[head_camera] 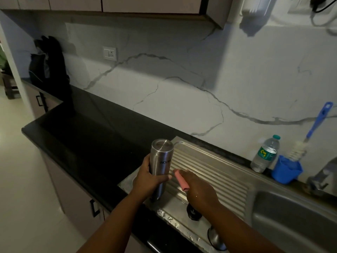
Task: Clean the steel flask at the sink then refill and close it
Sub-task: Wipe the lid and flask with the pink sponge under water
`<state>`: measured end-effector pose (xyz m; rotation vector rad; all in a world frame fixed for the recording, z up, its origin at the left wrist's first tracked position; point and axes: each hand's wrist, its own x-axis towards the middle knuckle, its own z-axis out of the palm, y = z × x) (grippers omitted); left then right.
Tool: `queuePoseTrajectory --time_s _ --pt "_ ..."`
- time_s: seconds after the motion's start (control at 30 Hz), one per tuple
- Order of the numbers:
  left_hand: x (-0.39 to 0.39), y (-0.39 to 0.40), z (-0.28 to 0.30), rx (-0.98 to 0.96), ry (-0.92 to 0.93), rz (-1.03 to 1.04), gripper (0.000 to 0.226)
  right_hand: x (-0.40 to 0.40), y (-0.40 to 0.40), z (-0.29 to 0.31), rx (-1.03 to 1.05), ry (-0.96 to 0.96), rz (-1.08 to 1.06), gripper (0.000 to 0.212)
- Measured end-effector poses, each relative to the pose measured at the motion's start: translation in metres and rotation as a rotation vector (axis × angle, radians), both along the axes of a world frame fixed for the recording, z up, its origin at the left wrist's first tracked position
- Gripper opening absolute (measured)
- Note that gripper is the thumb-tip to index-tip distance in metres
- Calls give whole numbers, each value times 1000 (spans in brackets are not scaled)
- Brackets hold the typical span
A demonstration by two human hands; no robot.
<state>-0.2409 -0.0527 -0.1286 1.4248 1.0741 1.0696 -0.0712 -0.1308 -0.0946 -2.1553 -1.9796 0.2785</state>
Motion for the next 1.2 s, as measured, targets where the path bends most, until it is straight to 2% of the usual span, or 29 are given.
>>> queuePoseTrajectory --time_s 0.23,0.37,0.4,0.47,0.57,0.63,0.7,0.8,0.9,1.07,1.2 --pt "-5 -8 -3 -2 42 -27 101 13 0 -9 -28 -77 30 73" --pt "-2 -19 5 -7 83 79 145 27 -8 1 -7 -116 58 74" --pt "2 -27 13 35 113 144 148 33 -12 3 7 -116 54 73" --pt "16 -47 33 254 154 277 138 47 -19 9 35 -125 44 70" --pt "55 -75 68 763 281 340 110 72 -34 22 97 -133 19 65" --pt "94 -92 82 949 352 264 100 90 -52 34 139 -53 5 54" --pt "136 -112 90 1021 356 131 94 111 -77 47 162 65 -26 37" --pt "201 -141 83 1063 360 -23 87 155 -126 65 171 110 -106 22" --pt "272 -174 70 1045 358 -180 87 214 -178 71 221 53 -187 29" --pt "382 -240 47 1043 398 -427 88 328 -273 49 295 40 -399 39" --pt "452 -302 30 991 446 -594 88 401 -357 39 196 -41 -586 67"
